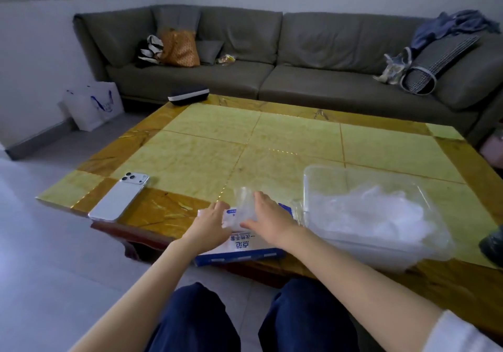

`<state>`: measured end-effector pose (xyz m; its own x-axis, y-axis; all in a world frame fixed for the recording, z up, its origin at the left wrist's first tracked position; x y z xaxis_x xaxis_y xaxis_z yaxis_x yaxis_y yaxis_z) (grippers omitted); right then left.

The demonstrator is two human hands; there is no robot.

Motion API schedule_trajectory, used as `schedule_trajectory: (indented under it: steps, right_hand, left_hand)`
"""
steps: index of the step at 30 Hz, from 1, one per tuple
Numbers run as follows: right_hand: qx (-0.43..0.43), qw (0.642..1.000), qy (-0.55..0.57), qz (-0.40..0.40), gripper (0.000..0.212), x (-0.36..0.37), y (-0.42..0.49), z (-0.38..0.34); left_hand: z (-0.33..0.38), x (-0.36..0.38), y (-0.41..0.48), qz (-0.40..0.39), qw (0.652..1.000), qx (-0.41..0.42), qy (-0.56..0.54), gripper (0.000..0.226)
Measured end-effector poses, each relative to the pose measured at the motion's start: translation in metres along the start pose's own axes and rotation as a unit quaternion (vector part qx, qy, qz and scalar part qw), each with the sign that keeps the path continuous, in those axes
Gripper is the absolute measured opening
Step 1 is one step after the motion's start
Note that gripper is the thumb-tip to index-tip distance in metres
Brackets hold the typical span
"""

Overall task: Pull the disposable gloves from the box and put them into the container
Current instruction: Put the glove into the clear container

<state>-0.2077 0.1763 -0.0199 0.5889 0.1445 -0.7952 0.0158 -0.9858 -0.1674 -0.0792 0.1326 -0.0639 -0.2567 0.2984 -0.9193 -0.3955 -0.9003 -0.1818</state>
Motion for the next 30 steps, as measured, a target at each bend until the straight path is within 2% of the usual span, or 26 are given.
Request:
schedule_trajectory:
  steps: [3,4,9,15,20,23,27,30]
  right_hand:
    - [0.005,0.999,-0.007,0.045,0.012,0.0,0.008,0.008]
    - [0.005,0.998,-0.006,0.056,0.007,-0.003,0.009,0.01]
    - [-0.008,0.994,-0.012,0.108,0.025,-0.022,0.008,0.016]
    - [-0.036,0.967,0.001,0.252,0.024,-0.071,0.004,0.009]
    - [-0.046,0.943,0.023,0.328,0.023,-0.109,-0.003,0.014]
    - [-0.05,0.917,0.069,0.389,0.025,-0.133,-0.014,0.013]
    - [-0.095,0.917,0.073,0.381,0.019,-0.152,-0.025,0.009]
    - [-0.145,0.929,0.056,0.335,0.02,-0.152,-0.033,0.007]
  left_hand:
    - [-0.001,0.008,-0.003,-0.023,0.996,0.038,0.072,0.066]
    - [0.0,0.01,-0.003,-0.026,0.995,0.051,0.081,0.072]
    - [-0.002,0.014,-0.002,-0.025,0.996,0.062,0.056,0.083]
    - [-0.001,0.015,-0.002,-0.008,0.997,0.058,0.05,0.084]
    - [0.0,0.015,-0.002,-0.008,0.998,0.05,0.04,0.084]
    - [0.002,0.015,0.001,-0.008,0.998,0.044,0.04,0.086]
    - [0.004,0.007,0.012,-0.043,0.999,0.027,0.005,0.082]
    - [0.017,-0.031,0.021,0.032,0.997,0.011,-0.073,0.059]
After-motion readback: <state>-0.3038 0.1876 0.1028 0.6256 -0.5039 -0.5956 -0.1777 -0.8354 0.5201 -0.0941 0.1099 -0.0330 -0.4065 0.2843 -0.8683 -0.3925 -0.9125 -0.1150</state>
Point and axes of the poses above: each hand's wrist, its own y-axis towards the middle knuckle, its own x-axis out of the palm, z = x × y, the point moved 5 cm from there along y, towards the middle knuckle, and after that the axes turned 7 degrees about y, right-handed, at the moved point
